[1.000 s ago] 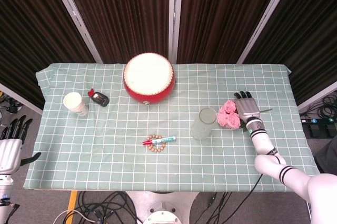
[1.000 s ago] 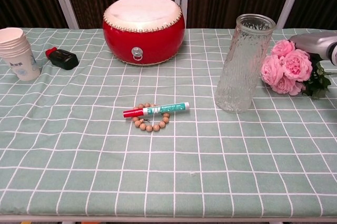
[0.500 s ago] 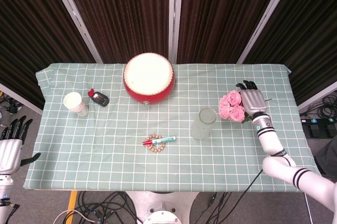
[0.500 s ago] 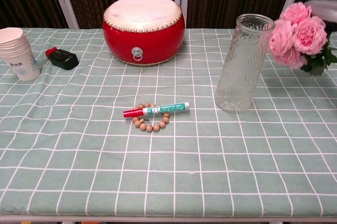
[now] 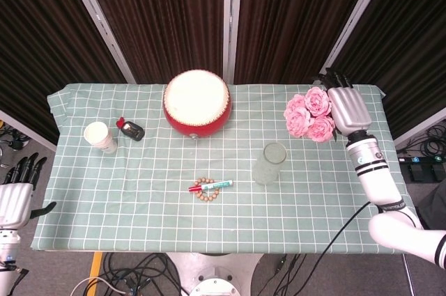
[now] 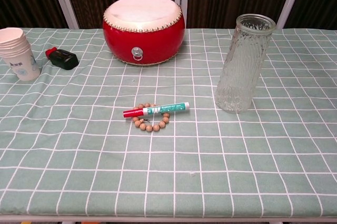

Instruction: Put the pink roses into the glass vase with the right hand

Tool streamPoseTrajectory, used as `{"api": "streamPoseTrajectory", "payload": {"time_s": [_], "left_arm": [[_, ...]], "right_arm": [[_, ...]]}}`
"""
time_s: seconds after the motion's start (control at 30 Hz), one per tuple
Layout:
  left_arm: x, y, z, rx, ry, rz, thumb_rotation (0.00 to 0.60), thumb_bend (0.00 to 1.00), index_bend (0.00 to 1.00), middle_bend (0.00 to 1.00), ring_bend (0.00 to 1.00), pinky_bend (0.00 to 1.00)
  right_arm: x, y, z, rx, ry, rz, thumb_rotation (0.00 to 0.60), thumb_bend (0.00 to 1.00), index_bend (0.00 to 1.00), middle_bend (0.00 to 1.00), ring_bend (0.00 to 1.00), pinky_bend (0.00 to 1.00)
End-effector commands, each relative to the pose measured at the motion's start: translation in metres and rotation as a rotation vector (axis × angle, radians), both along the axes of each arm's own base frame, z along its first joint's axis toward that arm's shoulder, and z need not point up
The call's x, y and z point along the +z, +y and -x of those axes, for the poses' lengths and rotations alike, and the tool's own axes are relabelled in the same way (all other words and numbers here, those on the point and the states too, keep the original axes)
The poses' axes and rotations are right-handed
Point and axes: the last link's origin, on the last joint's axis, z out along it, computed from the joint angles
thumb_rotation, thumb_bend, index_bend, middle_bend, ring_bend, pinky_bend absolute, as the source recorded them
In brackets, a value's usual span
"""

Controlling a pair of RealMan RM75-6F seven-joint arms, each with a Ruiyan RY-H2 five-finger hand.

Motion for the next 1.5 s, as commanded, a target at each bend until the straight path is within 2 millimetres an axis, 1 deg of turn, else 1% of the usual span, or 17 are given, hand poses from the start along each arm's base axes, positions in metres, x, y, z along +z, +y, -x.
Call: {"api": "streamPoseTrajectory", "payload": {"time_s": [0.03,0.13,0.27,0.4,0.7,0.97,1.23,1.5], "left_arm": [[-0.001,0.0,0.0,0.001,-0.007,0.003,0.6,0.0,0.09,0.0,0.0,0.16],[0.0,-0.001,0.0,0.0,-0.004,0.004,0.6,0.0,0.09,0.0,0.0,0.16],[0.002,-0.002,0.001,0.005,-0.004,-0.001,0.6,0.0,0.09,0.0,0.0,0.16],[0.002,-0.001,0.001,0.004,-0.008,0.0,0.6,0.0,0.09,0.0,0.0,0.16],[0.003,-0.002,0.002,0.007,-0.005,-0.004,0.6,0.0,0.09,0.0,0.0,0.16],[0.001,-0.002,0.003,0.01,-0.005,0.005,0.6,0.0,0.09,0.0,0.0,0.16],[0.0,0.0,0.003,0.012,-0.005,0.01,0.6,0.0,0.09,0.0,0.0,0.16],[-0.001,0.0,0.004,0.013,-0.006,0.011,0.6,0.0,0.09,0.0,0.0,0.16]], "right_arm": [[-0.001,0.007,-0.019,0.015,-0.107,-0.044,0.6,0.18,0.78,0.19,0.0,0.0],[-0.006,0.015,-0.029,0.047,-0.163,-0.082,0.6,0.18,0.78,0.19,0.0,0.0],[-0.003,0.022,-0.044,0.12,-0.217,-0.057,0.6,0.17,0.78,0.21,0.0,0.0],[-0.007,0.034,-0.059,0.181,-0.319,-0.075,0.6,0.17,0.78,0.22,0.0,0.0],[-0.012,0.047,-0.076,0.254,-0.541,-0.074,0.6,0.17,0.78,0.24,0.0,0.0],[-0.017,0.061,-0.074,0.18,-0.767,-0.168,0.6,0.17,0.78,0.26,0.0,0.0],[-0.013,0.069,-0.072,0.077,-0.917,-0.255,0.6,0.17,0.78,0.26,0.0,0.0],[-0.01,0.076,-0.072,0.008,-0.964,-0.268,0.6,0.17,0.78,0.26,0.0,0.0]]}}
